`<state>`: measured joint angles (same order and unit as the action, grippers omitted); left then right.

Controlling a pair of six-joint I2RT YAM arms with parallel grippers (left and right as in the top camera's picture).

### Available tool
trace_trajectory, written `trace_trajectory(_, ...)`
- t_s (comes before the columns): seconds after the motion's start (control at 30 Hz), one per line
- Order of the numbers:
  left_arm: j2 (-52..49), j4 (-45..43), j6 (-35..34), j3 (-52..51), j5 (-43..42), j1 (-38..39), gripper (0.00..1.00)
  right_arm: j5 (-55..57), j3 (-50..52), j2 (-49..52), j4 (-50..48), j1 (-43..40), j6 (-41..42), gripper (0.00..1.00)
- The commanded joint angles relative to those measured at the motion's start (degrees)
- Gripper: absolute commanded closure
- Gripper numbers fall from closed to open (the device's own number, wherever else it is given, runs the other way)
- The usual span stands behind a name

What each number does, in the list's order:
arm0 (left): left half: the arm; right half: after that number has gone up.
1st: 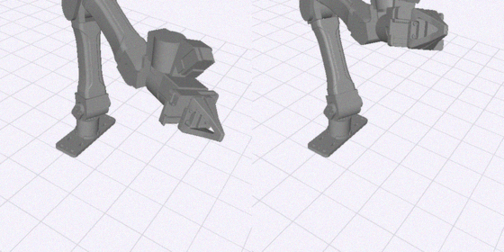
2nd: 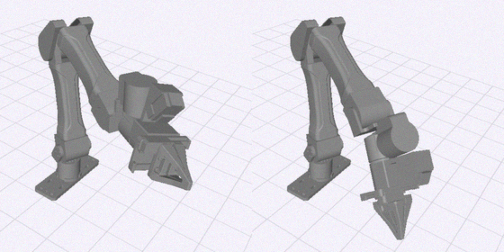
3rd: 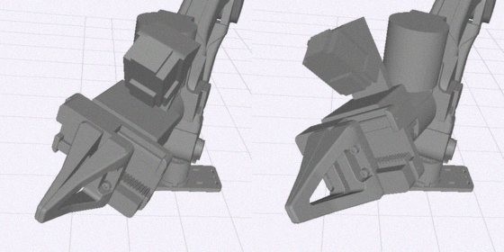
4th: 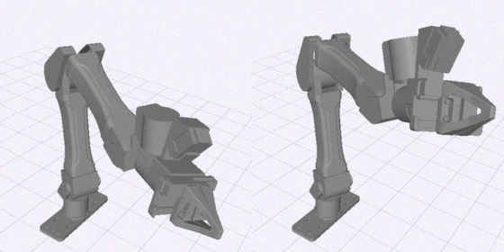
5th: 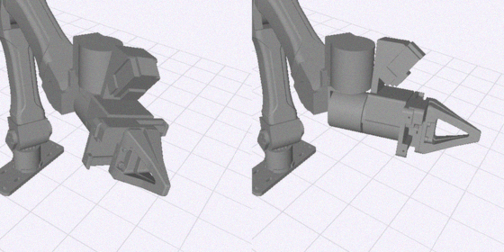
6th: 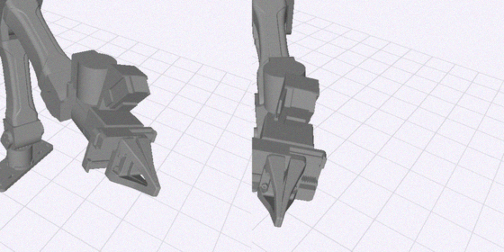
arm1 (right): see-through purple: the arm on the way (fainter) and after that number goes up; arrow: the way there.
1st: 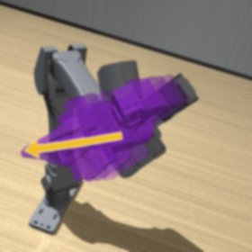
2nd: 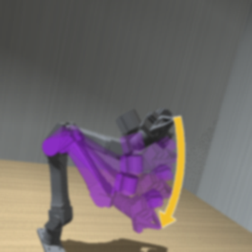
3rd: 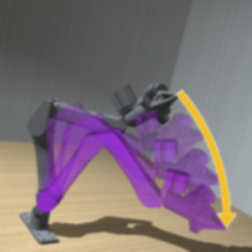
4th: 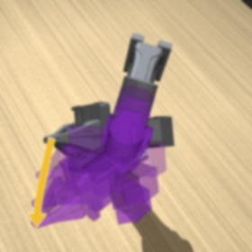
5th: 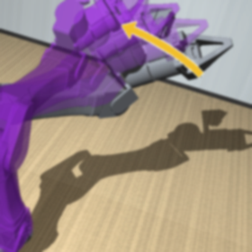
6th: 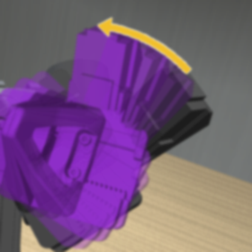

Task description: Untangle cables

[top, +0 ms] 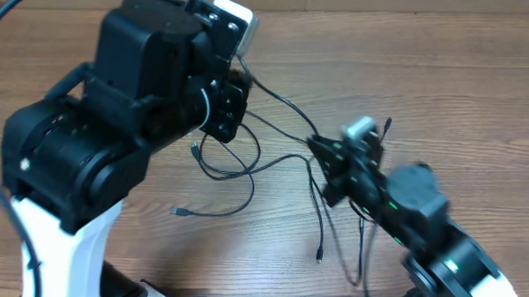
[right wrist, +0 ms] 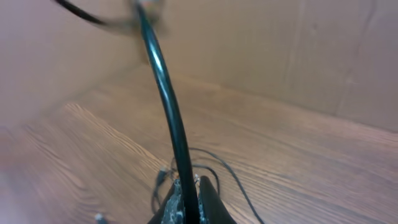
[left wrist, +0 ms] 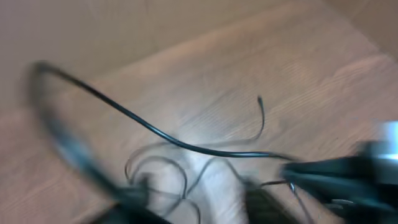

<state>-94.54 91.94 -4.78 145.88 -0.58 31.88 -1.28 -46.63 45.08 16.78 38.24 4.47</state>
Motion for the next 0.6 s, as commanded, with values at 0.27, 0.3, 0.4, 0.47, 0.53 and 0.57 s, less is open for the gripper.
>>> trace_trajectory(0.27, -9.4, 4.9, -2.1, 0.0, -6.8, 0.4, 0.00, 13.3, -1.0, -17.2, 14.0, -0.1, 6.4, 0.96)
trace_trajectory(0.3, -9.6, 4.9, -2.1, 0.0, -6.8, 0.4, 0.00, 15.1, -1.4, -17.1, 15.3, -0.1, 6.4, 0.96)
trace_trajectory(0.4, -9.6, 4.9, -2.6, 0.0, -7.0, 0.4, 0.00, 16.7, -3.8, -16.6, 18.9, -0.1, 6.4, 0.96)
trace_trajectory(0.47, -9.6, 4.9, -3.2, 0.0, -7.0, 0.4, 0.00, 18.2, -5.9, -16.4, 19.8, -0.1, 6.4, 0.96)
trace_trajectory(0.53, -9.6, 4.9, -4.1, 0.0, -7.0, 0.4, 0.00, 22.5, -8.4, -16.2, 20.0, -0.1, 6.3, 0.96)
trace_trajectory(0.57, -9.6, 4.9, -4.9, 0.0, -7.0, 0.4, 0.00, 24.7, -9.8, -16.0, 19.9, -0.1, 5.6, 0.96)
